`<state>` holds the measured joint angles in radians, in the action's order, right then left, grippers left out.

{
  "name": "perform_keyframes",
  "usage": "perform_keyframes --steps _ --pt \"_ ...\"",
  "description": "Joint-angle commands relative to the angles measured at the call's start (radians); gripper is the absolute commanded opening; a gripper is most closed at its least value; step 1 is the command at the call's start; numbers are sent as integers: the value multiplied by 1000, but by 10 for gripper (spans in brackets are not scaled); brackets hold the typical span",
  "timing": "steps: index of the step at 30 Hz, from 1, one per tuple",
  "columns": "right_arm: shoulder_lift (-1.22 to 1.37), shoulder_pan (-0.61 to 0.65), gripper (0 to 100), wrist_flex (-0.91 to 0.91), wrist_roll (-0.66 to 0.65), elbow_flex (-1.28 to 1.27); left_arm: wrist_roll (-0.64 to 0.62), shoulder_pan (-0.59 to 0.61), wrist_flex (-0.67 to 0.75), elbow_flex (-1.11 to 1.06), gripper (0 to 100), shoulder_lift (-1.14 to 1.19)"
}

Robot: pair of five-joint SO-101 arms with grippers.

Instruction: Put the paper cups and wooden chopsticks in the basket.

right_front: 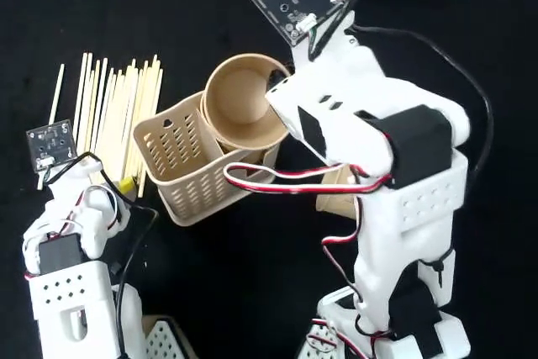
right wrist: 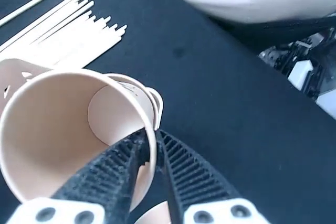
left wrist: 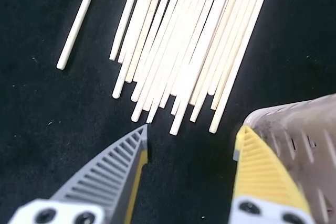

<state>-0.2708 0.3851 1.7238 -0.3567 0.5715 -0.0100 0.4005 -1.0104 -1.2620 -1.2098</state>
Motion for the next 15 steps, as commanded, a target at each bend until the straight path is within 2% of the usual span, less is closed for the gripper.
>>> perform_keyframes --steps 1,5,10,15 --pt "36 12 14 -12 -2 -19 -12 5 15 13 263 -6" --pt "102 12 31 -34 0 -7 -12 5 14 15 263 -6" --pt "136 15 224 -107 -3 -4 -12 5 17 12 263 -6" --pt "131 81 240 -135 -43 -4 -12 4 17 10 263 -6"
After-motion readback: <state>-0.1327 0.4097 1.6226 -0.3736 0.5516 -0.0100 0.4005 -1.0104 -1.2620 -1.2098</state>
